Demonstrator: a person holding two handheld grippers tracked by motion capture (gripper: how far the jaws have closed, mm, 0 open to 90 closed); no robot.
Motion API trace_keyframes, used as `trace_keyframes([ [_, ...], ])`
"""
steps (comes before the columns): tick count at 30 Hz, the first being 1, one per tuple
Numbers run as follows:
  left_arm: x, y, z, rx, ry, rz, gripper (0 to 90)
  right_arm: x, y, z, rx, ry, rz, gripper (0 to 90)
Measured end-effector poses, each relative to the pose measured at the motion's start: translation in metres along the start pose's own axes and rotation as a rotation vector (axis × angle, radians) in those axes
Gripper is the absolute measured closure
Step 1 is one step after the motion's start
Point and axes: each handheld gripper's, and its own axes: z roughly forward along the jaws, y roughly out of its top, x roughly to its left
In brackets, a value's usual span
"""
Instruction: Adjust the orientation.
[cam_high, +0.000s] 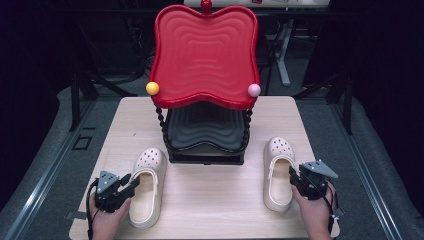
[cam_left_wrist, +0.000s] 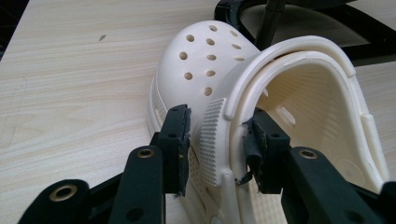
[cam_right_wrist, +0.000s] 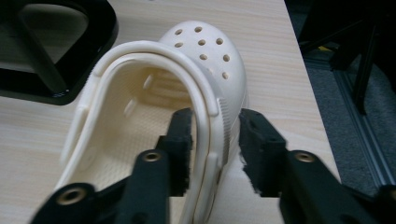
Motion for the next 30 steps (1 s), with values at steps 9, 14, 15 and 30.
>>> trace_keyframes([
  [9, 0.000, 0.000, 0.001, -0.003, -0.005, -0.002, 61.0, 0.010, 0.005, -0.005, 0.059, 0.087, -0.059, 75.8],
  [14, 0.000, 0.000, 0.000, -0.005, -0.003, 0.001, 61.0, 0.024, 0.004, -0.012, 0.050, 0.134, -0.080, 75.7],
  [15, 0.000, 0.000, 0.000, -0.005, -0.003, 0.001, 61.0, 0.025, 0.003, -0.012, 0.052, 0.142, -0.083, 75.8],
  [30, -0.001, 0.002, -0.002, -0.010, -0.001, 0.012, 61.7, 0.037, -0.009, -0.026, 0.060, 0.181, -0.088, 75.6],
])
